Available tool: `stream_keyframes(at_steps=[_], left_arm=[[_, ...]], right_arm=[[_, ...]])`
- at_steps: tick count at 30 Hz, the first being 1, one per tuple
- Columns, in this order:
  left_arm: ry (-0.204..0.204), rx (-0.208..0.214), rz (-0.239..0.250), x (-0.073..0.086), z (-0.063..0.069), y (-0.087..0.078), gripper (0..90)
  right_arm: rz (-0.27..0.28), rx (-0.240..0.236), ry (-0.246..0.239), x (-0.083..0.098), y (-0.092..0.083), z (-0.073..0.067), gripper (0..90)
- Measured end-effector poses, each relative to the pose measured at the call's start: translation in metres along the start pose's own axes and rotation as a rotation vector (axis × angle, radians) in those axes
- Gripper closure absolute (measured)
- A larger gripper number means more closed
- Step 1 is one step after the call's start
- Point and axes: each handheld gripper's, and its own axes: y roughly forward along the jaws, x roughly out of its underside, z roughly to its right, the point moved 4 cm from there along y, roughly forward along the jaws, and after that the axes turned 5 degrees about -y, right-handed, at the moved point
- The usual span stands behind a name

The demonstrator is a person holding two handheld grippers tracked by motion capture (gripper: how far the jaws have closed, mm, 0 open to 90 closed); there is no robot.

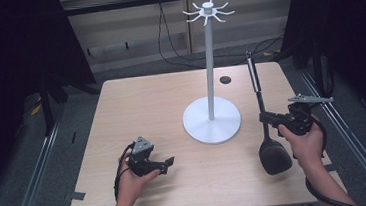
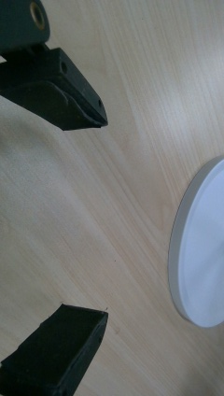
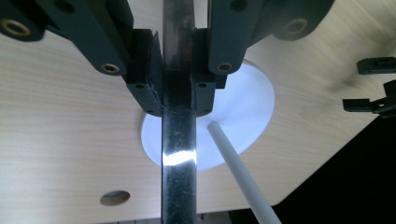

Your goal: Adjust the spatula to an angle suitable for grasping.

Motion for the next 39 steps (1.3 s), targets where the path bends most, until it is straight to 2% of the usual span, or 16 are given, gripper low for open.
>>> stream_keyframes(at_steps=[2,7,11,15,17,19,24,28,33,35,39], left_arm=[[0.001,0.0,-0.001,0.0,0.0,0.0,6.6],[0.0,0.001,0.005,0.0,0.0,-0.001,6.6],[-0.004,0.003,0.007,0.0,-0.001,-0.001,6.6],[-0.005,0.005,0.013,-0.001,0.0,-0.002,6.6],[-0.004,0.002,0.01,-0.001,0.0,-0.001,6.6],[-0.004,0.001,0.01,-0.001,0.0,-0.001,6.6],[-0.002,0.007,0.014,-0.002,0.0,0.0,6.6],[0.002,0.004,0.011,-0.003,0.001,0.001,6.6],[0.003,0.007,0.008,-0.002,0.001,0.002,6.6],[0.004,0.006,0.009,-0.002,0.0,0.001,6.6],[-0.004,0.009,0.011,-0.001,0.0,0.001,6.6]], right_arm=[[0.015,-0.002,-0.013,-0.002,-0.002,-0.003,76.2],[0.075,-0.041,-0.055,-0.009,-0.007,-0.013,76.2],[0.1,-0.052,-0.08,-0.012,-0.009,-0.018,76.2],[0.145,-0.091,-0.082,-0.016,-0.012,-0.025,76.3],[0.17,-0.111,-0.1,-0.019,-0.014,-0.029,76.3],[0.188,-0.116,-0.118,-0.023,-0.017,-0.032,76.2],[0.235,-0.123,-0.129,-0.03,-0.02,-0.035,76.3],[0.247,-0.132,-0.136,-0.035,-0.022,-0.038,76.3],[0.272,-0.126,-0.184,-0.041,-0.026,-0.042,76.2],[0.277,-0.146,-0.181,-0.044,-0.026,-0.043,76.3],[0.27,-0.128,-0.217,-0.048,-0.026,-0.048,76.2]])
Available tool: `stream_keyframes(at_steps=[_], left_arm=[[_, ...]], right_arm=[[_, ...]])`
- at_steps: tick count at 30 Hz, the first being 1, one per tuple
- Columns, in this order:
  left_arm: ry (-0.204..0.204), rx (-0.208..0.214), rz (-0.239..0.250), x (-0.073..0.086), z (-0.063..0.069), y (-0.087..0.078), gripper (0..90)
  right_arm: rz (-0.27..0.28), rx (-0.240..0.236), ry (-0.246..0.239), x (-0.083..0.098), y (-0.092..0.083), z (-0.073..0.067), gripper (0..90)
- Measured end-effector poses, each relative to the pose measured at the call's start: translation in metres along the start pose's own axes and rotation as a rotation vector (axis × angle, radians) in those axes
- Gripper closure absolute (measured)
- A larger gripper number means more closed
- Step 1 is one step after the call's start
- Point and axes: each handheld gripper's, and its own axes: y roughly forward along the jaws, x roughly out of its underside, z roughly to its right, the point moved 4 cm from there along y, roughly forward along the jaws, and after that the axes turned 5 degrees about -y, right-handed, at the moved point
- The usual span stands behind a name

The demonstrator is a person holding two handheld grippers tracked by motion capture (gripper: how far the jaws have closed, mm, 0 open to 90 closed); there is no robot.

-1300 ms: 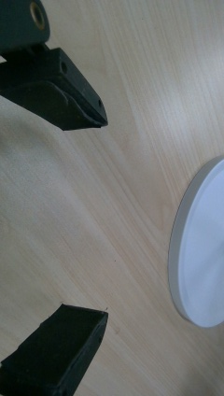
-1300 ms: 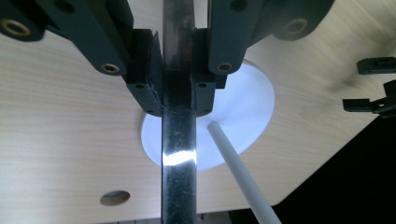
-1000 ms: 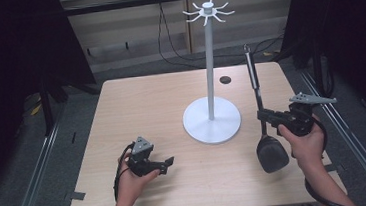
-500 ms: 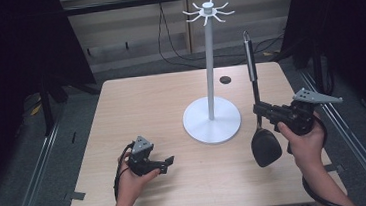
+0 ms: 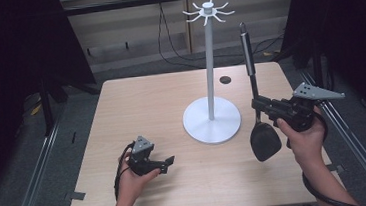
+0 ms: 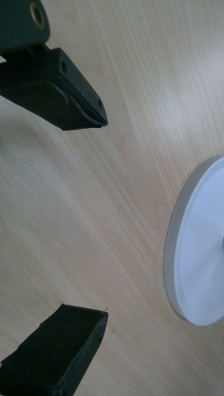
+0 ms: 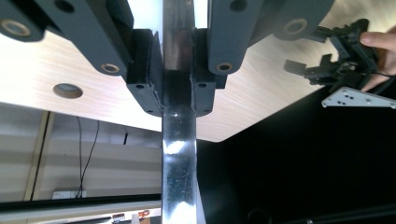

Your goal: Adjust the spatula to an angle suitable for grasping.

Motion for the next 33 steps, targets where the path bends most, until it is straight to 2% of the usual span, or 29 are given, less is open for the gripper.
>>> stream_keyframes(at_steps=[18,33], left_arm=[[-0.001,-0.004,-0.005,0.002,0.0,-0.001,6.6],[-0.006,0.0,-0.005,0.003,-0.001,-0.001,6.6]], right_arm=[[0.037,-0.019,-0.027,-0.015,0.004,-0.002,76.2],[0.021,-0.017,-0.03,-0.027,0.016,0.003,76.1]])
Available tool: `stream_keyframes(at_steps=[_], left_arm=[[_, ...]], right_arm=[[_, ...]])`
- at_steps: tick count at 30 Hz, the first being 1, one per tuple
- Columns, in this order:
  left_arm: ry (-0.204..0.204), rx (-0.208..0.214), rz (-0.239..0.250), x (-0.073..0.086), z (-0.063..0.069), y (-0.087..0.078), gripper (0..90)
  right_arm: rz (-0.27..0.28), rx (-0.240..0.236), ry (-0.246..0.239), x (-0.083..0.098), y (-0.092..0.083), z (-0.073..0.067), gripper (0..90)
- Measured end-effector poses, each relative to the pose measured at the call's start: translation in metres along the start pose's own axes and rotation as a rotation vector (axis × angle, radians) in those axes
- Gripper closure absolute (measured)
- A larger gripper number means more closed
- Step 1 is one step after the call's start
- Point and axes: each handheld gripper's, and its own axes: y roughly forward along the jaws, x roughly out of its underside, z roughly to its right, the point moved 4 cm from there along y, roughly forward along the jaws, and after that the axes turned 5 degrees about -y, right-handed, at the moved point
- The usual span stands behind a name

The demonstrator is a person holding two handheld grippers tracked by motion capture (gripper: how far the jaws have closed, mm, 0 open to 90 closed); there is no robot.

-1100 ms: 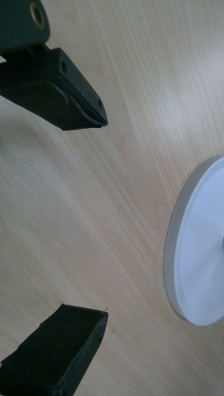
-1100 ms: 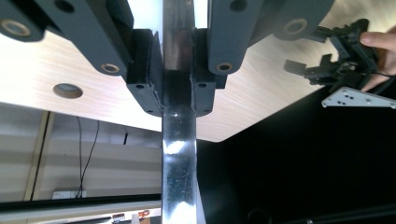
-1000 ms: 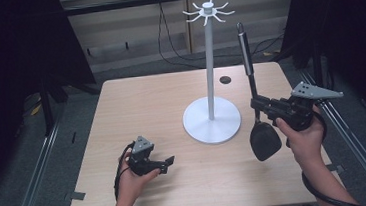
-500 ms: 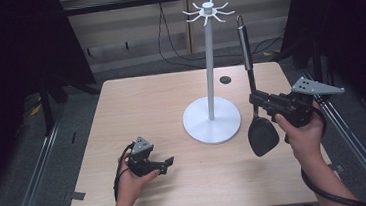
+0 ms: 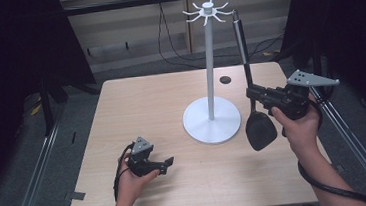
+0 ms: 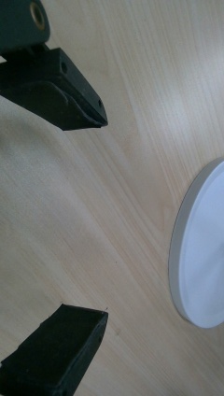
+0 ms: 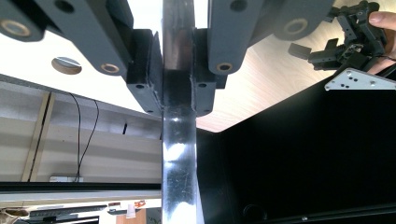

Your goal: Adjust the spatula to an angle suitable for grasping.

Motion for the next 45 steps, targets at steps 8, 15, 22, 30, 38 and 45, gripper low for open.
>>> stream_keyframes(at_steps=[8,15,22,30,38,45], left_arm=[[0.001,-0.004,0.0,0.0,-0.001,-0.001,6.6],[-0.001,-0.005,0.002,0.0,-0.001,-0.001,6.6],[-0.001,-0.007,0.002,0.0,-0.002,-0.002,6.6],[0.003,-0.008,0.002,0.0,-0.002,-0.002,6.6],[-0.001,-0.007,0.004,0.0,-0.003,-0.003,6.6],[-0.002,-0.018,0.006,0.0,-0.004,-0.004,6.6]], right_arm=[[-0.001,-0.005,0.008,0.0,0.005,0.003,76.1],[-0.006,-0.004,0.007,0.001,0.009,0.003,76.1],[-0.006,-0.009,0.008,0.003,0.012,0.0,76.1],[-0.003,-0.008,0.011,0.005,0.016,-0.001,76.0],[-0.001,-0.008,0.013,0.007,0.023,-0.001,76.0],[-0.001,0.001,0.005,0.009,0.029,-0.001,76.0]])
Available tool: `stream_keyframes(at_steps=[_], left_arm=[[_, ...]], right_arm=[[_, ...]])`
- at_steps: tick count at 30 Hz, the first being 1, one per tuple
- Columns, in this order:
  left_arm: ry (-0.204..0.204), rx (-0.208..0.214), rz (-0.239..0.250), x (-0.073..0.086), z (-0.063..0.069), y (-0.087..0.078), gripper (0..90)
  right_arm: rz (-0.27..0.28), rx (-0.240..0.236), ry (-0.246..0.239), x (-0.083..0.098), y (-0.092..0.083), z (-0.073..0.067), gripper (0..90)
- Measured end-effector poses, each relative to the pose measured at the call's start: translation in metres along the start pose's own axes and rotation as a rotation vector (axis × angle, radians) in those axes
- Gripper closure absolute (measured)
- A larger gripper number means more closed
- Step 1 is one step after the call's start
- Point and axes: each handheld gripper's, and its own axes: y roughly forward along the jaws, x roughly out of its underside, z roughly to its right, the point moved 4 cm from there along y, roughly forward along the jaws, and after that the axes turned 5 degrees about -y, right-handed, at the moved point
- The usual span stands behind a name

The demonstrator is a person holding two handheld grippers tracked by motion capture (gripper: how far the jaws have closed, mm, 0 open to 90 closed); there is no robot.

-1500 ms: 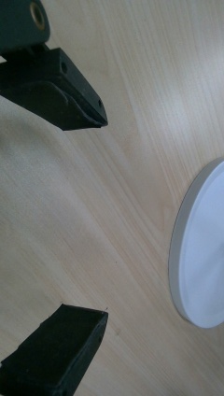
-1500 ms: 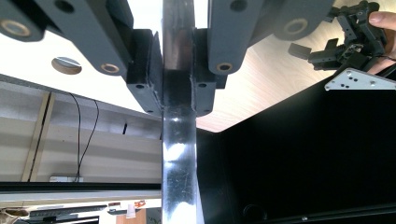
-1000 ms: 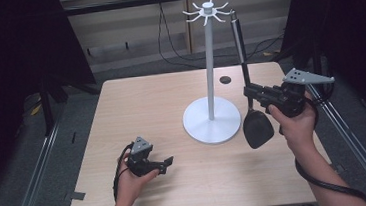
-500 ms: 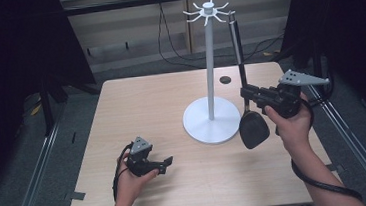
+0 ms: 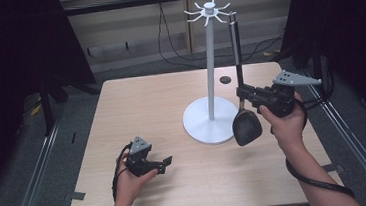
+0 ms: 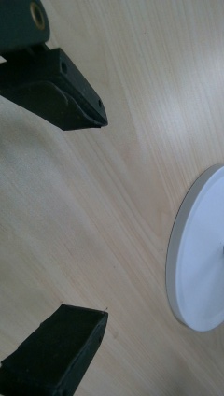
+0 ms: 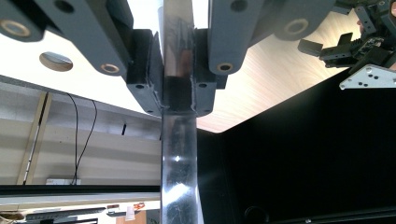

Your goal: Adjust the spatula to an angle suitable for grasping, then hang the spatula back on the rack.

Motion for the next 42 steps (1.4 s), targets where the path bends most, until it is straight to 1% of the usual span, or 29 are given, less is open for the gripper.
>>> stream_keyframes(at_steps=[2,6,10,13,20,28,42], left_arm=[[-0.005,0.006,0.001,0.0,0.0,-0.001,6.6],[-0.007,0.006,0.003,0.0,0.0,-0.001,6.6],[0.001,0.0,0.0,0.0,0.0,-0.001,6.6],[-0.002,0.005,0.004,-0.001,0.0,-0.001,6.6],[-0.002,0.007,0.003,-0.001,0.0,0.0,6.6],[-0.003,0.007,0.002,0.0,0.0,0.001,6.7],[-0.001,0.008,0.0,0.0,0.0,0.001,6.7]], right_arm=[[-0.003,-0.001,-0.007,0.0,0.001,0.0,76.0],[-0.008,0.003,-0.007,0.0,0.004,-0.001,76.0],[-0.015,0.004,-0.006,0.001,0.007,-0.001,76.0],[-0.02,0.007,-0.009,0.001,0.01,0.0,76.1],[-0.022,-0.001,-0.008,0.001,0.017,-0.001,76.1],[-0.025,-0.002,-0.007,0.001,0.02,0.001,76.0],[-0.028,0.013,0.006,0.001,0.025,0.002,75.3]])
